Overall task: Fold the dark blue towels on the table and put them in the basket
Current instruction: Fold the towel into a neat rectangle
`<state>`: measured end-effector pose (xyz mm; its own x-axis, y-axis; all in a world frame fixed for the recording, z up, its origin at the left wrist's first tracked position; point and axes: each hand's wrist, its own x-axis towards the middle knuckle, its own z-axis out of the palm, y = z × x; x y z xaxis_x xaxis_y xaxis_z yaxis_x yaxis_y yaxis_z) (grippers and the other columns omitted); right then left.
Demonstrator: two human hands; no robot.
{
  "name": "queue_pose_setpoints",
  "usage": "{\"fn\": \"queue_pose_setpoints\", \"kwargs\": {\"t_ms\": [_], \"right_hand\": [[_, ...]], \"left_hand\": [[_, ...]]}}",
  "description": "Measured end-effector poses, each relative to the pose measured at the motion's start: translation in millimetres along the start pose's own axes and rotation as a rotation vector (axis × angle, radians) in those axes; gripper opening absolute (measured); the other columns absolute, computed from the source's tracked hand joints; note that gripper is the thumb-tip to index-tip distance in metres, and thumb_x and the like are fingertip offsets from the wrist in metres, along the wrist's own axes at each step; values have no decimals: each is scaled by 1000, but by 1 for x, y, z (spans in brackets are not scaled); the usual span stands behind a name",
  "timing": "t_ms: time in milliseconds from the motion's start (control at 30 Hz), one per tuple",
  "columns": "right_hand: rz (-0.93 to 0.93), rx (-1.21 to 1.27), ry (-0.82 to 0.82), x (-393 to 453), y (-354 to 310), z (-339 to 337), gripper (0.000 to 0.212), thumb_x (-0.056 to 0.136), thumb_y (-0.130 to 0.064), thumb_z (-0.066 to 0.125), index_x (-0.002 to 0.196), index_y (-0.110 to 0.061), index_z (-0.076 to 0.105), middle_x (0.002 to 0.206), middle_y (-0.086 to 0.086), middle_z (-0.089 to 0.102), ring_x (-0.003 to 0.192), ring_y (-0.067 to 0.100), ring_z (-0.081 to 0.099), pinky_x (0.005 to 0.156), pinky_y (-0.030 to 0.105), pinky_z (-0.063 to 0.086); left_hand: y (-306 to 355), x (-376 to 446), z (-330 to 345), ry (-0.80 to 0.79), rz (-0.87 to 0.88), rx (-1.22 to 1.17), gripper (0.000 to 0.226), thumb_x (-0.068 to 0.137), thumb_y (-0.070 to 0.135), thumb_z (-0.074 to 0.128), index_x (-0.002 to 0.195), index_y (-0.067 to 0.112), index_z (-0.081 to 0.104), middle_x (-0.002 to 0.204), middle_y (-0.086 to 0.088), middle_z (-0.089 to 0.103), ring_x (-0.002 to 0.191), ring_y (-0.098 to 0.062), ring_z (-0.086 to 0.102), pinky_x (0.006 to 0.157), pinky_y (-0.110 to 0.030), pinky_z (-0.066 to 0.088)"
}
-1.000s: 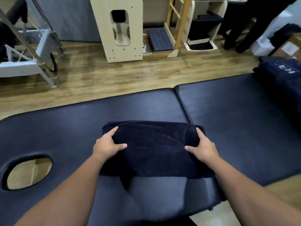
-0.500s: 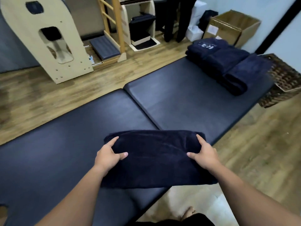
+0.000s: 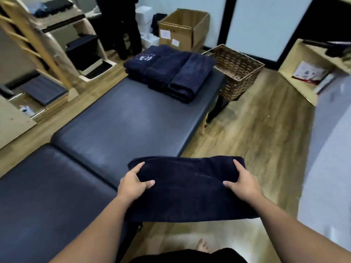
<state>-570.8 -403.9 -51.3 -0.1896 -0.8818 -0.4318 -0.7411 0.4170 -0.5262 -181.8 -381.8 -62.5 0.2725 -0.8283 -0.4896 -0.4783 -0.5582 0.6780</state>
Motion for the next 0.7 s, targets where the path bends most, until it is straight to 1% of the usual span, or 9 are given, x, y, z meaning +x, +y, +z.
{"fn": "queue_pose_setpoints", "kwargs": {"t_ms": [100,167,267,367,467,533,633,700], "right_hand": [[50,36,50,16,39,-39,98,77,-43,79,155,-48,19,138,-12,58,120,19,58,87,34,50],[72,56,69,25,58,-59,98,76,-45,79,153,-50,18,137,-15,58,119,18,59,90,36,52],[136,95,107,46,85,-86,99,74,-46,79,152,-53,18,136,-13,59,120,22,59,94,40,52],[187,128,149,68,105,-104,98,76,-38,81,155,-47,23,139,-8,59,125,23,56,97,35,48],[248,162,178,92,118,-122,94,81,-31,80,158,-38,25,142,-4,56,130,24,51,93,29,41],[292,164,192,106,126,-136,94,82,-33,80,157,-40,24,142,-4,57,129,24,52,94,31,43],[373,155,230,127,129,-164,96,78,-42,79,154,-48,22,139,-6,59,126,23,54,98,35,47],[405,141,248,142,130,-181,96,77,-45,78,153,-49,20,137,-7,59,125,24,55,97,38,49]], "left_hand": [[50,15,45,-68,55,27,91,62,42,88,140,55,44,111,25,69,114,-12,63,105,-40,50],[75,25,68,-110,71,40,91,60,43,87,139,57,44,111,26,69,116,-13,62,105,-41,50],[116,47,103,-146,119,86,93,57,47,86,138,59,42,111,27,68,119,-17,60,106,-42,50],[159,71,134,-189,165,114,88,66,38,88,142,51,46,113,24,66,117,-15,61,106,-41,49],[199,106,167,-250,210,162,87,69,37,87,144,49,45,121,19,65,117,-15,60,105,-42,50],[224,129,189,-296,238,184,87,70,37,87,144,49,43,122,18,66,115,-14,61,104,-40,50],[262,159,217,-356,249,209,87,70,36,88,145,48,45,119,18,67,113,-12,62,104,-37,49],[289,176,233,-387,261,221,86,71,34,89,145,46,45,119,17,67,112,-13,62,104,-34,48]]}}
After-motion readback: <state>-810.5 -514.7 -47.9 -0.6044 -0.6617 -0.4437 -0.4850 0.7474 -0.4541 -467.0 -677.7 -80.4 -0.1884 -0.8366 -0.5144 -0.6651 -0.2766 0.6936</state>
